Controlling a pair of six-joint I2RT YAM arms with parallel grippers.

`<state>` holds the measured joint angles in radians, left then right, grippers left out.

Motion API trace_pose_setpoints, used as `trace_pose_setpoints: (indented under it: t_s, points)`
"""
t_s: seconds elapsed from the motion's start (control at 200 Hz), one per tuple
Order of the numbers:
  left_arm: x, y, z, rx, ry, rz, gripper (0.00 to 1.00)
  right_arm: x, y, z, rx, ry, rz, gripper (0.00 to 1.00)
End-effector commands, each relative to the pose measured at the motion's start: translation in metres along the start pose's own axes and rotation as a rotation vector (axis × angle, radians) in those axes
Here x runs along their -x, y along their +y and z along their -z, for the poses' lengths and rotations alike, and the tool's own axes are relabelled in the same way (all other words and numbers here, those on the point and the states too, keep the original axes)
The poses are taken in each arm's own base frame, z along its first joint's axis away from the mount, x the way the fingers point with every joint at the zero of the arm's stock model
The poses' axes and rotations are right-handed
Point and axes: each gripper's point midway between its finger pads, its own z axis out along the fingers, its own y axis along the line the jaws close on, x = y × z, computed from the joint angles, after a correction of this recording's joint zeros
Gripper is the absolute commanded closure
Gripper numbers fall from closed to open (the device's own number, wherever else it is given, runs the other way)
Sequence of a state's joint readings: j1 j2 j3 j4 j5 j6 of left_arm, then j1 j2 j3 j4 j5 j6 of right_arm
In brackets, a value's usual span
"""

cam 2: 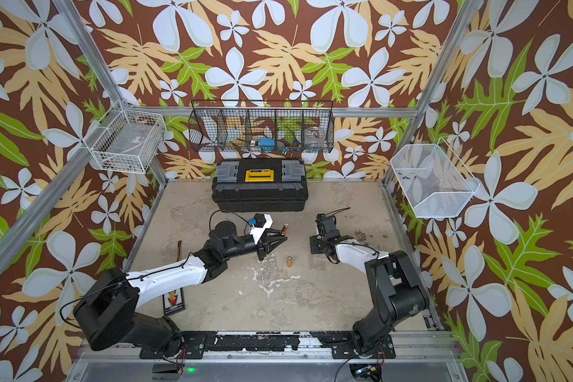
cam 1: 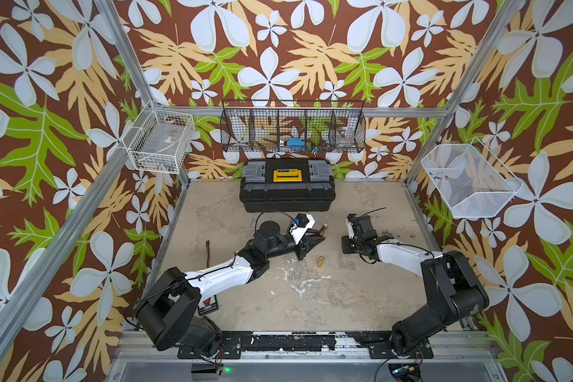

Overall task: Open the lipstick cap
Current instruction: Place the cover at the center of the board, then place the lipstick at the center of the board.

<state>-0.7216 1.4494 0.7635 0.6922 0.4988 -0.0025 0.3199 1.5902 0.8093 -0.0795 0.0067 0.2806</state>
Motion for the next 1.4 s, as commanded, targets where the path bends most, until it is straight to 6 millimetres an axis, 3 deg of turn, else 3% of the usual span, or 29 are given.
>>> trace_pose_setpoints:
  t_s: [0.0, 0.195, 0.36, 0.596, 0.716, 0.801, 0.941, 1.161, 1.396]
  points:
    - [0.007, -0.001, 0.001, -0.008, -0.029, -0.008, 0.87, 0.006, -0.001, 0.008, -0.008, -0.026, 0.000, 0.56]
    - [0.008, -0.002, 0.001, -0.014, -0.030, -0.013, 0.87, 0.022, -0.002, 0.036, -0.011, -0.080, -0.037, 0.48]
    - [0.008, -0.004, 0.000, -0.025, -0.032, -0.019, 0.87, 0.064, 0.008, 0.103, 0.066, -0.273, -0.089, 0.47]
    - [0.008, -0.007, 0.000, -0.041, -0.032, -0.054, 0.86, 0.105, 0.049, 0.195, 0.352, -0.555, -0.065, 0.46]
    - [0.007, -0.008, 0.000, -0.052, -0.028, -0.098, 0.86, 0.103, 0.096, 0.252, 0.627, -0.653, 0.156, 0.46]
    - [0.006, -0.009, 0.001, -0.052, -0.027, -0.122, 0.87, 0.102, 0.111, 0.272, 0.726, -0.655, 0.211, 0.47]
    - [0.005, -0.010, 0.001, -0.062, -0.025, -0.135, 0.87, 0.096, 0.126, 0.281, 0.801, -0.598, 0.289, 0.45]
    - [0.002, -0.012, 0.002, -0.069, -0.016, -0.171, 0.87, 0.084, 0.139, 0.272, 0.751, -0.558, 0.408, 0.44]
    - [-0.001, -0.013, 0.004, -0.068, -0.011, -0.189, 0.87, 0.077, 0.145, 0.260, 0.769, -0.471, 0.411, 0.46]
